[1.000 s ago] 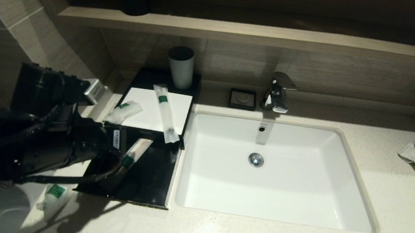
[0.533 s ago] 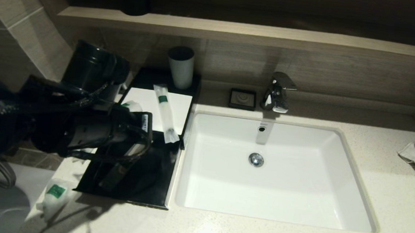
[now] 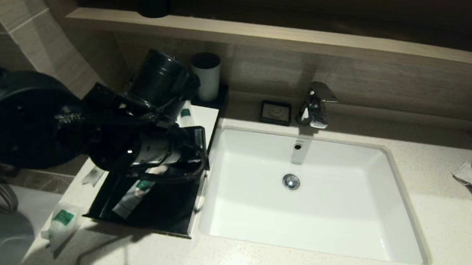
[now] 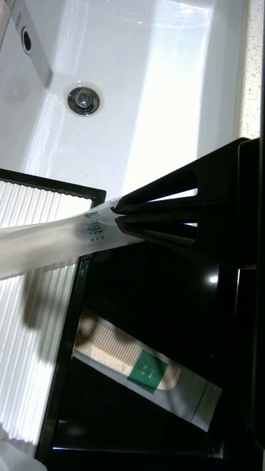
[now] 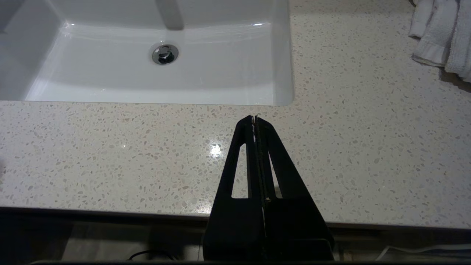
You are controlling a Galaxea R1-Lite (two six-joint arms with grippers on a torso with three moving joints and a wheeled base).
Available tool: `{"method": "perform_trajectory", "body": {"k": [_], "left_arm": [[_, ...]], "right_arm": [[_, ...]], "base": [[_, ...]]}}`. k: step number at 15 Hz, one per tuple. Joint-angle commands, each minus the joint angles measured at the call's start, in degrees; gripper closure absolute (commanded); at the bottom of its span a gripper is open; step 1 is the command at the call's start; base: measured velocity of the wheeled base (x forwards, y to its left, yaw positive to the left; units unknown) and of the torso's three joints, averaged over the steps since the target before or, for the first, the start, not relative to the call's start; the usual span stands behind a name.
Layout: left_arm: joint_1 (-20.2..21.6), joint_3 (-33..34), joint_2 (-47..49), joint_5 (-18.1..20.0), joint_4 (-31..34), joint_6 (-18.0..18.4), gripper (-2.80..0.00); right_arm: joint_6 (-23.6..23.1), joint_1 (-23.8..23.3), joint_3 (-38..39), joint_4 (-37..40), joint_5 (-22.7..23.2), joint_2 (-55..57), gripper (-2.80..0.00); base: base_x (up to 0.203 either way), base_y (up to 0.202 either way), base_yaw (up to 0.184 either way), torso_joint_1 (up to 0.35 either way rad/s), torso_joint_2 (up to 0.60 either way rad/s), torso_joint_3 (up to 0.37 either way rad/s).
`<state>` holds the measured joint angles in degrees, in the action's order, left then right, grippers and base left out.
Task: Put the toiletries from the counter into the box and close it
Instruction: Pick up the bathroom toiletry
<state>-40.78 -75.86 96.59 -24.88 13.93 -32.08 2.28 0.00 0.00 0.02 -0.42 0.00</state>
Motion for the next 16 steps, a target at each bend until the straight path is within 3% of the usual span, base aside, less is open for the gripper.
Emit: {"method": "perform_trajectory", "body": {"k": [1,9,13,14,15,16], "left_arm": [[-0.44,-1.01,1.64,-1.25,0.04,-0.7,0.0],[-0.35,-2.56,3.73,-4.65,-0.57,-1.17,0.0],[-0.44,-2.97,5.27,-8.6,-1.98,-1.49,0.0],[-0.44,-3.14,5.62,-8.76,-2.41,-1.58,-0.57],[-0.44,-3.4,5.8,-9.2,-2.5,-1.58,-2.8],[-0.45,-3.59,6.05,-9.72,-2.58,-1.58,-2.8]], "right_arm": [[0.01,0.0,0.0,0.02,-0.02,0.09,0.0],[0.01,-0.03,0.0,-0.02,-0.05,0.09,0.0],[0.01,0.0,0.0,-0.02,-0.02,0.09,0.0],[0.01,0.0,0.0,-0.02,-0.02,0.09,0.0],[0.01,0.0,0.0,0.05,-0.02,0.09,0.0],[0.01,0.0,0.0,0.0,-0.02,0.09,0.0]], "base": [[0.0,0.0,0.0,0.0,0.0,0.0],[0.0,0.0,0.0,0.0,0.0,0.0],[0.0,0.0,0.0,0.0,0.0,0.0],[0.0,0.0,0.0,0.0,0.0,0.0],[0.0,0.0,0.0,0.0,0.0,0.0],[0.0,0.0,0.0,0.0,0.0,0.0]]}}
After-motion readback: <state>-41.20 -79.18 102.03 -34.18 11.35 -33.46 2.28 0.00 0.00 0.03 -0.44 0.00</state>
